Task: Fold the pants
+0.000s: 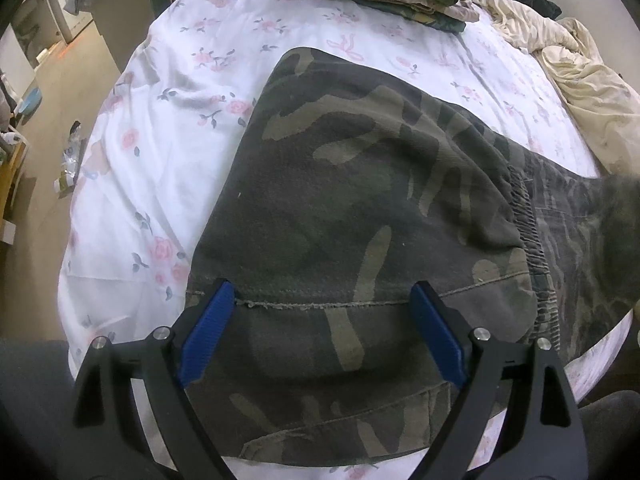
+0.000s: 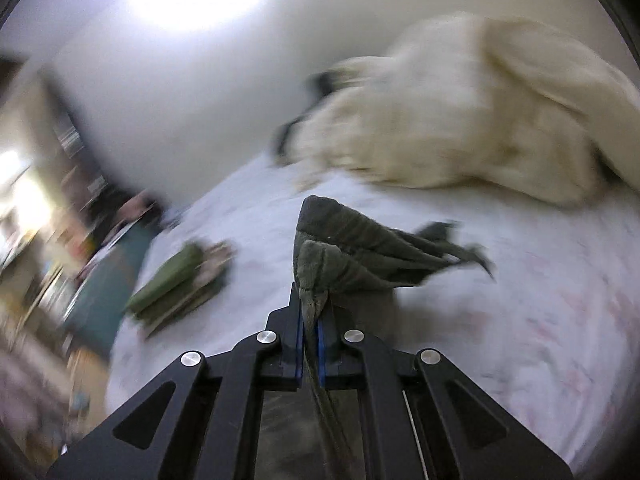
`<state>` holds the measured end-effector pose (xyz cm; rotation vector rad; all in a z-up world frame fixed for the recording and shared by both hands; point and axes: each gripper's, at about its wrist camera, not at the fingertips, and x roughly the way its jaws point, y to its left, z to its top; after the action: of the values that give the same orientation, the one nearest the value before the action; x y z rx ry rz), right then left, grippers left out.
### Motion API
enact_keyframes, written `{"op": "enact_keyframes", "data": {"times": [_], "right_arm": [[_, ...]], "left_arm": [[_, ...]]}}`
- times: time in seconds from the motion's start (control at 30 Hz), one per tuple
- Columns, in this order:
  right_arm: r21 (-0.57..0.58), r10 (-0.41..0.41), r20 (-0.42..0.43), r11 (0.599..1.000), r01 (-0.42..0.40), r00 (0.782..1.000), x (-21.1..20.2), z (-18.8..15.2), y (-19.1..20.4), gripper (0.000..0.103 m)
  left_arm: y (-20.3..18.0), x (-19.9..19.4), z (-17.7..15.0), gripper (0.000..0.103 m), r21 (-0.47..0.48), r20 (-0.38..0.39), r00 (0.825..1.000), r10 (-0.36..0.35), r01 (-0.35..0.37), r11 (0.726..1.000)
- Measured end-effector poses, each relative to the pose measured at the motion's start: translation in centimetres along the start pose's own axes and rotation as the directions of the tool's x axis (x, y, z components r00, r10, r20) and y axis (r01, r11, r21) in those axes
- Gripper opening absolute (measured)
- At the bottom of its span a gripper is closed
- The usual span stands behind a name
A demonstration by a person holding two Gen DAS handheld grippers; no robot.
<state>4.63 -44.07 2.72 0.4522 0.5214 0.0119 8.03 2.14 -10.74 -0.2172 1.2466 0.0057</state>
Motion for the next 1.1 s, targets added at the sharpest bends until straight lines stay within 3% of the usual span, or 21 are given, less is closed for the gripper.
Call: {"op": "enact_keyframes", "data": {"times": [0.07,0.1,0.17,0.23,0.27,0.4,0.47,0.53,0.63,0.67,0.8,0.87,0.9,0.93,1.0,1.03,1.07,1.1], "right_arm": [[-0.12,0.112,-0.072,0.985,-0.121,0.991,0.4,-0.9,4.7,0.005],[-0.164,0.2,-0.15,0.961,-0.224,0.968,0.8,-2.3,7.5,0.005],[-0.264,0.275,-0.295,0.897,-0.355,0.915,2.0,-5.5,12.0,0.004],[-0.35,0.255,-0.454,0.83,-0.434,0.854,3.7,-10.0,15.2,0.004],[-0.369,0.22,-0.508,0.818,-0.441,0.833,4.5,-12.3,15.7,0.004],[-0.346,0.122,-0.639,0.836,-0.425,0.759,7.0,-19.0,14.9,0.004],[-0.391,0.085,-0.643,0.819,-0.421,0.762,6.9,-20.4,15.3,0.005],[-0.45,0.053,-0.623,0.791,-0.413,0.78,6.5,-20.6,15.7,0.005],[-0.41,0.073,-0.612,0.822,-0.395,0.788,5.6,-20.0,15.5,0.005],[-0.406,0.078,-0.611,0.823,-0.397,0.788,5.3,-20.1,15.7,0.009],[-0.422,0.039,-0.708,0.778,-0.466,0.706,4.1,-22.3,16.4,0.015],[-0.347,0.073,-0.767,0.789,-0.507,0.638,4.0,-21.7,15.7,0.021],[-0.298,0.111,-0.774,0.805,-0.513,0.623,3.7,-20.9,15.0,0.02],[-0.283,0.126,-0.762,0.817,-0.502,0.635,3.2,-20.1,14.4,0.022],[-0.325,0.072,-0.651,0.873,-0.363,0.755,2.2,-17.2,12.0,0.023],[-0.331,0.025,-0.605,0.901,-0.281,0.795,2.1,-16.1,10.8,0.023],[-0.318,-0.054,-0.542,0.937,-0.145,0.839,2.2,-14.6,8.7,0.024],[-0.28,-0.093,-0.509,0.958,-0.062,0.856,2.3,-13.6,7.0,0.025]], "left_arm": [[0.0,0.0,0.0,0.087,-0.002,-0.002,1.0,-0.001,0.001,1.0],[0.0,-0.1,0.0,0.087,-0.005,-0.003,1.0,-0.004,0.003,1.0],[-0.1,-0.1,0.0,0.087,-0.005,-0.006,1.0,-0.008,0.008,1.0],[-0.2,-0.2,0.0,0.087,0.001,-0.007,1.0,-0.008,0.008,1.0],[-0.1,-0.2,0.0,0.087,0.001,-0.007,1.0,-0.012,0.012,1.0],[0.3,-0.3,-0.2,0.087,-0.011,-0.013,1.0,-0.028,0.028,1.0],[0.3,-0.3,-0.3,0.087,-0.009,-0.015,0.999,-0.029,0.029,1.0],[0.2,-0.3,-0.3,0.087,-0.008,-0.017,0.999,-0.027,0.027,1.0],[0.2,-0.3,-0.2,0.087,-0.023,-0.02,0.999,-0.031,0.03,0.999],[0.2,-0.3,-0.1,0.087,-0.028,-0.021,0.999,-0.034,0.033,0.999],[0.2,-0.2,0.0,0.088,-0.029,-0.023,0.999,-0.038,0.037,0.999],[0.3,-0.4,0.0,0.088,-0.026,-0.019,0.999,-0.042,0.042,0.999],[0.3,-0.4,-0.1,0.088,-0.025,-0.017,0.999,-0.045,0.044,0.999],[0.3,-0.5,-0.1,0.088,-0.025,-0.016,0.999,-0.045,0.044,0.999],[0.2,-0.7,-0.1,0.088,-0.027,-0.008,0.999,-0.044,0.044,0.999],[0.1,-1.0,-0.2,0.088,-0.028,0.002,0.999,-0.048,0.048,0.998],[0.0,-1.3,-0.1,0.088,-0.027,0.015,0.998,-0.055,0.056,0.998],[-0.3,-2.0,-0.1,0.088,-0.025,0.042,0.997,-0.067,0.068,0.997]]}}
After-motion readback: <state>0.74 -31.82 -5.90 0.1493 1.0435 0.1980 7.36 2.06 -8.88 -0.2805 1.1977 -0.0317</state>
